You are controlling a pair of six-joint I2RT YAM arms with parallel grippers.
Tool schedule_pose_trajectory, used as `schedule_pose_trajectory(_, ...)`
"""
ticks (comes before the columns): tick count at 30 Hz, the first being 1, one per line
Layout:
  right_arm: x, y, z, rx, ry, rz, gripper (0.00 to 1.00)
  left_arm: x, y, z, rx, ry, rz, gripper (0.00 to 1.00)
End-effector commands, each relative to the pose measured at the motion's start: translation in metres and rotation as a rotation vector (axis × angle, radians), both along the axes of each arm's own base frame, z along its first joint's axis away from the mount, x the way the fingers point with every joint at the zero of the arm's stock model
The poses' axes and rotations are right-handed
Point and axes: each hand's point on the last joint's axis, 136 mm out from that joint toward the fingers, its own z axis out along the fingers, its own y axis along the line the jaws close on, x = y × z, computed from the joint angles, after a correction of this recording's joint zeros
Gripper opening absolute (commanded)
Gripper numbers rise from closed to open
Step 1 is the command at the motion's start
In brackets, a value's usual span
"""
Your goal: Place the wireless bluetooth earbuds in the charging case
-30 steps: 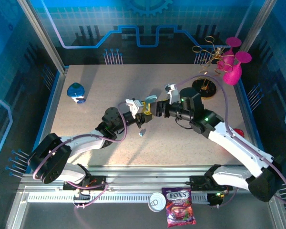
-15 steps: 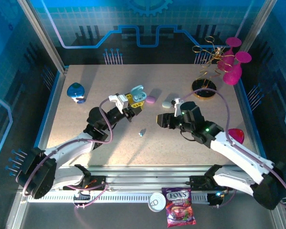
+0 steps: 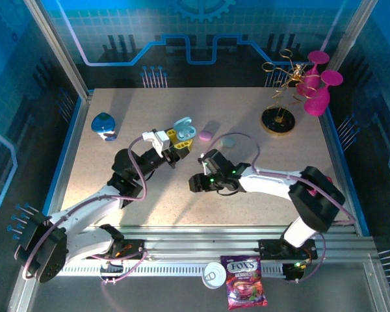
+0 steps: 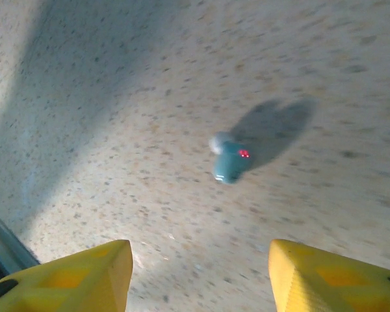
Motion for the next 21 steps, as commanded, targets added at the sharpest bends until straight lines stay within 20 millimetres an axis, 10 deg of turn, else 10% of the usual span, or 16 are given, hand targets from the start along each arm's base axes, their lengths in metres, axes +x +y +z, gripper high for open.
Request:
schedule_pose_trajectory(1, -0.001, 0.037, 0.010, 0.078, 0.004, 0.033, 0.57, -0.007, 0.004, 0.000, 0.008, -0.017, 0.000, 0.31)
schedule_pose_trajectory(21, 0.021, 0.030, -0.025, 0.010, 0.030, -0.043, 0.56, -0.008, 0.006, 0.001, 0.016, -0.021, 0.009, 0.31)
